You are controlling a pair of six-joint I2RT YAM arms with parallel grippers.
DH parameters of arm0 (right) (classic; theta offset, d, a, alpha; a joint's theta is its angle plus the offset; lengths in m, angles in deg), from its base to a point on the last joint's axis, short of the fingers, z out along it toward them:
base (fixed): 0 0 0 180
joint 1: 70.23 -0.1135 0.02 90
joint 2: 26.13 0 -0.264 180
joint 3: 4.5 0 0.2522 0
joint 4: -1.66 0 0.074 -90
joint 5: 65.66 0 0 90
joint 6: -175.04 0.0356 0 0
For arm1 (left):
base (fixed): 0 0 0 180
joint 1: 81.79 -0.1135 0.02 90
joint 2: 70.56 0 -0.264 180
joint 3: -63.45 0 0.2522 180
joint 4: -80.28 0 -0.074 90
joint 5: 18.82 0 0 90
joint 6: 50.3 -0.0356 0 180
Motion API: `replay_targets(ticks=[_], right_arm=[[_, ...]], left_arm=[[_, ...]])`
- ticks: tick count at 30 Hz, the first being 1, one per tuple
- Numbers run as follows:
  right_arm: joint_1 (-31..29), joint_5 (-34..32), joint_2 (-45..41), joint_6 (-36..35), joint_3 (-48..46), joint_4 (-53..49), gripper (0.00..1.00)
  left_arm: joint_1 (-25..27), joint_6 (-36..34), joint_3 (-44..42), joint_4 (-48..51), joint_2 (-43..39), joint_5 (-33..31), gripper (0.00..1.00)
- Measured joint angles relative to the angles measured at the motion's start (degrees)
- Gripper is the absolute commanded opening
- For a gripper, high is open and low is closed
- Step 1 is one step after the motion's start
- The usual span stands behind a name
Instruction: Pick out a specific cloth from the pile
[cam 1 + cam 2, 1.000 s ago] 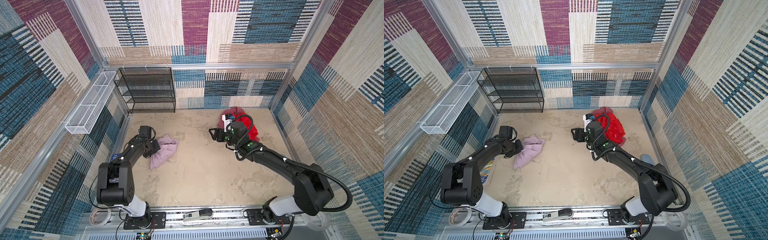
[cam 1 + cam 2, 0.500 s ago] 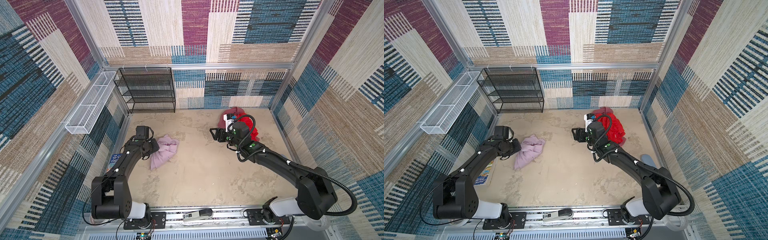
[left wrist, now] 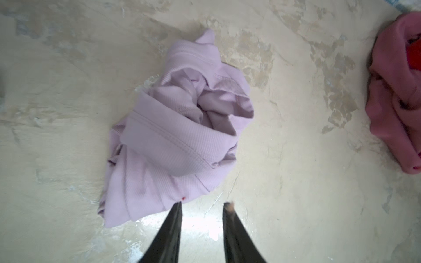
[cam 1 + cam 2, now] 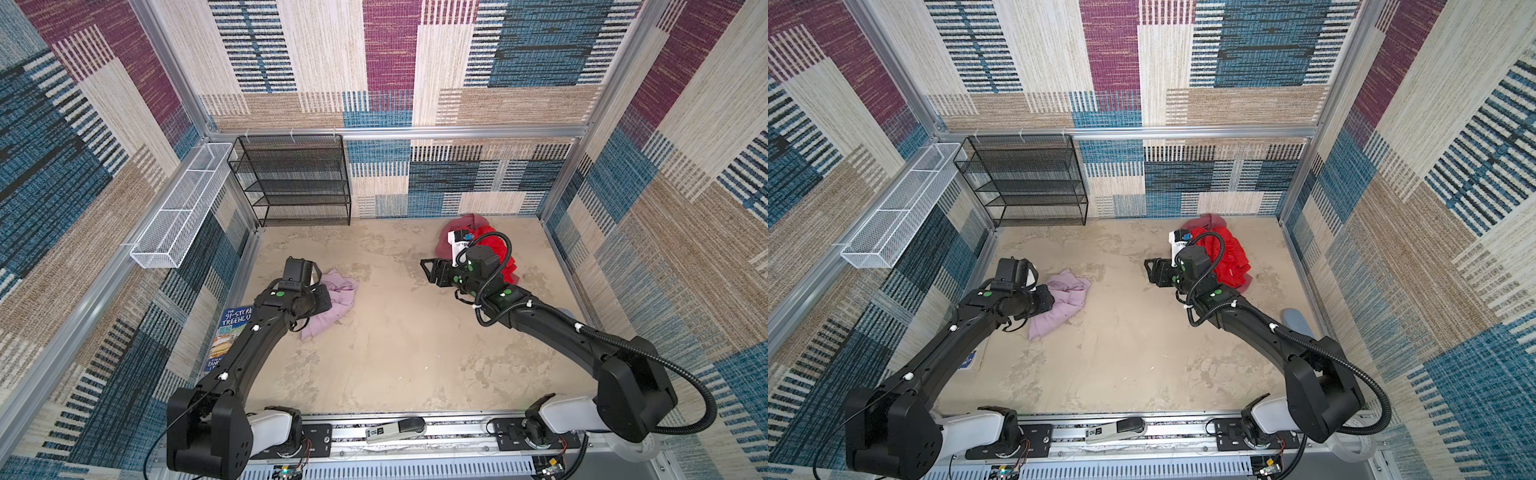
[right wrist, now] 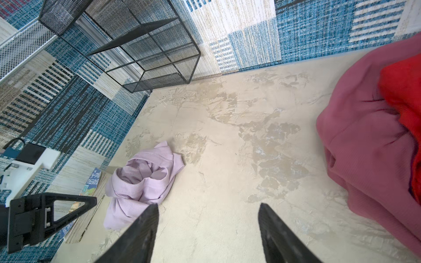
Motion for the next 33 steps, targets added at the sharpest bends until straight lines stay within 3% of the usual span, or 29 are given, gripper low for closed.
replay_targets(ticks=[11,33], right_arm=[[0.0,0.46,2.58,-0.04,3.48,-0.5,0.72],[0.09,1.92,10.67,-1.05,13.92,-0.96,0.72]], left_arm=[[-0.46,1.36,-0.61,-4.15,9.35,2.01,0.33],[-16.5,1.11,17.57,-9.86,31.15,3.69,0.3]])
